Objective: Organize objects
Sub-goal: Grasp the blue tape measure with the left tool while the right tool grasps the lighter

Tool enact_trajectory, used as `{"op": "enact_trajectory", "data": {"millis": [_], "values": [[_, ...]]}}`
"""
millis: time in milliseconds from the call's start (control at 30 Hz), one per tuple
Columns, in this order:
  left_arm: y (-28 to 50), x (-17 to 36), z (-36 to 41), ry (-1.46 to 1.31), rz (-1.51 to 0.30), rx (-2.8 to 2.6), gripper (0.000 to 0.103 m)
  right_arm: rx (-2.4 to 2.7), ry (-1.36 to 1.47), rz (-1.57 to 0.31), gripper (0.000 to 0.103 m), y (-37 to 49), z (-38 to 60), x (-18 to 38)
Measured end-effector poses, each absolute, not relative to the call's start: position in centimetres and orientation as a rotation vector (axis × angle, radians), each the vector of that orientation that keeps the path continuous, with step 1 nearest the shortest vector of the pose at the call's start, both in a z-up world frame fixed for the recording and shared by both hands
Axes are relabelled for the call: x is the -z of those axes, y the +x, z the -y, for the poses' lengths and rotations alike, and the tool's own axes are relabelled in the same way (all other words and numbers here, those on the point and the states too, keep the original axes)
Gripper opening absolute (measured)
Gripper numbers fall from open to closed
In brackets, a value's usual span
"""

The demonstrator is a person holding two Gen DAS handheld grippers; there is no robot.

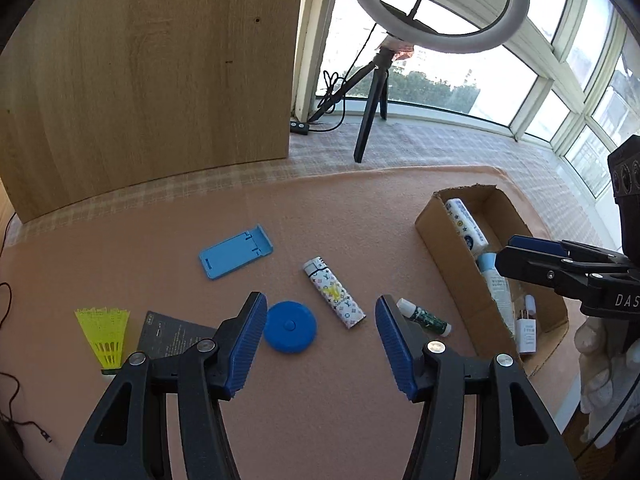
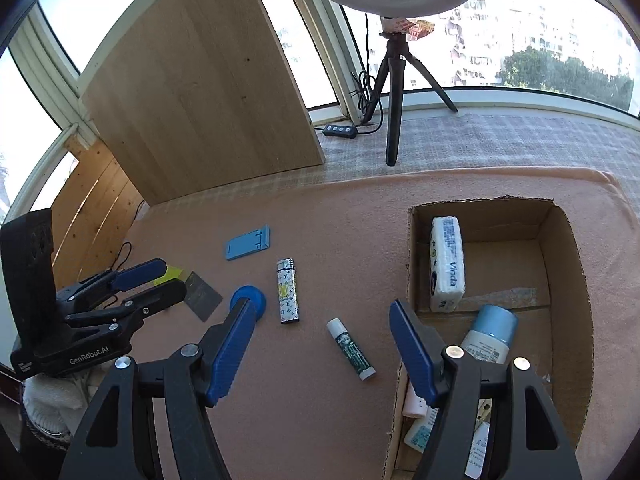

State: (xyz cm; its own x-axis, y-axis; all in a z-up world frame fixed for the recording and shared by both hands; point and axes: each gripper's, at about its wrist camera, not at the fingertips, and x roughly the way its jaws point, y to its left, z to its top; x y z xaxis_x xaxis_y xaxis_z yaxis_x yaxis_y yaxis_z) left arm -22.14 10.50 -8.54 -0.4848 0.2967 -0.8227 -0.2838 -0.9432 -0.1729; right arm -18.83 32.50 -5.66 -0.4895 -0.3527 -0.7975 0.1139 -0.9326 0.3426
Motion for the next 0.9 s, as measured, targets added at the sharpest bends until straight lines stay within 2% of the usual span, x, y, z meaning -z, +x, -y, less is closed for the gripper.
{"op": "enact_trajectory", "data": {"millis": [200,633,733,900], "values": [[-23.0,13.3,-11.1,-1.448,-0.061,-2.436,0.060,2.418,1.475,0.309,0.066,-21.9,-29.4,7.9],[-24.5,17.3,-12.0,-1.529,-0.058,-2.383,0.060,2.305,1.647,0.215,0.065,-26.6,-25.5,12.6],[-24.7,17.8,-12.0,-1.534,-0.043,-2.397,0.060,2.280,1.683,0.223,0.059,-27.2,-25.2,13.6],[-24.9,18.5,-11.5,-1.560,-0.026,-2.392,0.060,2.257,1.725,0.221,0.057,-27.7,-24.8,15.0]]}}
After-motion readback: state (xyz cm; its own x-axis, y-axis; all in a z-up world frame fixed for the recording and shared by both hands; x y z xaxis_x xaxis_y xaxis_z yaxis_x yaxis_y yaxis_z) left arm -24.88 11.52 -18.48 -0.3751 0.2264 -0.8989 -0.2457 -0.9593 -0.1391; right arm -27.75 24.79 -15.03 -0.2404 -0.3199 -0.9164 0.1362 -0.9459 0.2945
